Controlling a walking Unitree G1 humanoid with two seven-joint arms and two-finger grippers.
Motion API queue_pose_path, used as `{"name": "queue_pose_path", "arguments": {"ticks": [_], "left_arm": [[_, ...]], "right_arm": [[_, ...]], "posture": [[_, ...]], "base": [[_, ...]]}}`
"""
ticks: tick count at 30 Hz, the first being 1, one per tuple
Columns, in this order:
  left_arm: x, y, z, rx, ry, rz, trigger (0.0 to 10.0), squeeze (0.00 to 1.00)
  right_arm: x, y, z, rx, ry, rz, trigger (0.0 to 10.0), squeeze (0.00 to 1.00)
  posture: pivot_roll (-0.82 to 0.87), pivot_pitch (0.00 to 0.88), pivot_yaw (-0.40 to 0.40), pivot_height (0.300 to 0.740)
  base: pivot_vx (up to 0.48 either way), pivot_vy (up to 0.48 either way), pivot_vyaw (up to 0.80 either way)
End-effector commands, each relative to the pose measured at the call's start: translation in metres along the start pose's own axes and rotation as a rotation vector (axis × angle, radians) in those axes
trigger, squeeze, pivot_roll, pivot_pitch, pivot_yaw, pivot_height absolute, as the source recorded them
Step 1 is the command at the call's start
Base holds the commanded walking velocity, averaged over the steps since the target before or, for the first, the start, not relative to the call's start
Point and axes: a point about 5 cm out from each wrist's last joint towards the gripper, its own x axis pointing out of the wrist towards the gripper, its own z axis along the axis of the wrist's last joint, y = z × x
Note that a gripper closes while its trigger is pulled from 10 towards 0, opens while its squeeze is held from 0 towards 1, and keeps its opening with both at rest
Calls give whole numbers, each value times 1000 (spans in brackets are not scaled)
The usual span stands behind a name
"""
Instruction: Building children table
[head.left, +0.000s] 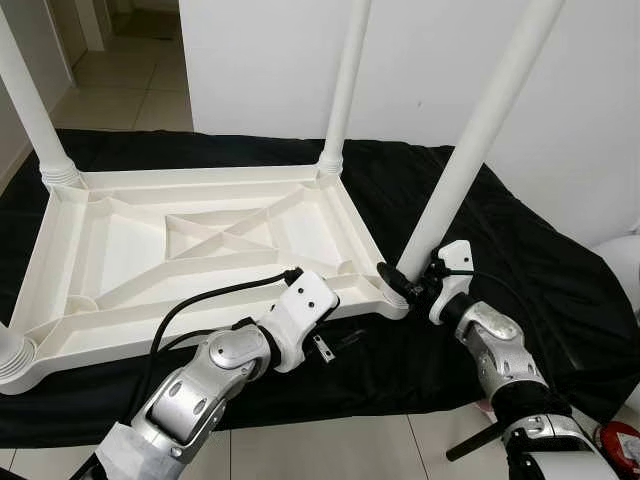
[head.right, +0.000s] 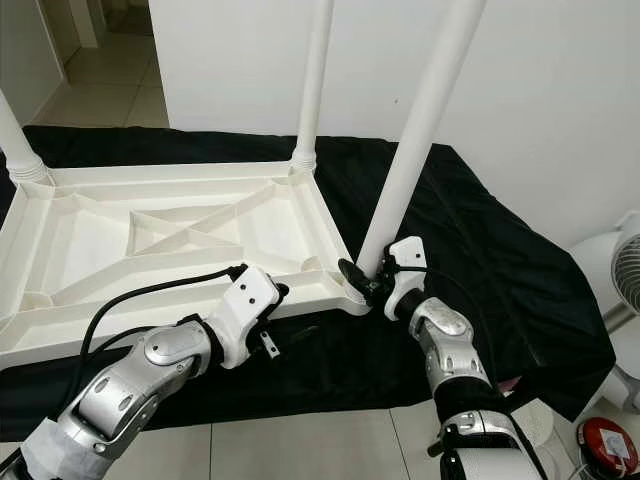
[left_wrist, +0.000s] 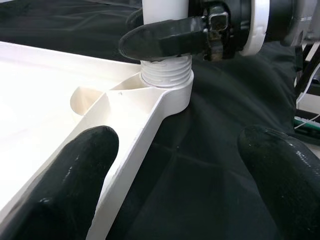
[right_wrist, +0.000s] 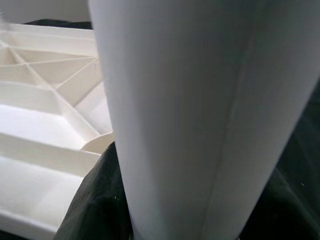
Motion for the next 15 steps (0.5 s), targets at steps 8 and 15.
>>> {"name": "queue_pose_path", "arguments": {"ticks": [8, 15], "left_arm": [[1, -5, 1, -9, -1, -53, 10000, 0], [1, -7, 0, -7, 1, -58, 10000, 0]], "right_arm": [[-4, 12, -21, 45, 91, -272, 10000, 0], [-4, 34, -19, 137, 91, -457, 10000, 0]], "posture": [[21, 0, -115, 740], [23, 0, -119, 740]], "base": [[0, 0, 0], [0, 0, 0]]}}
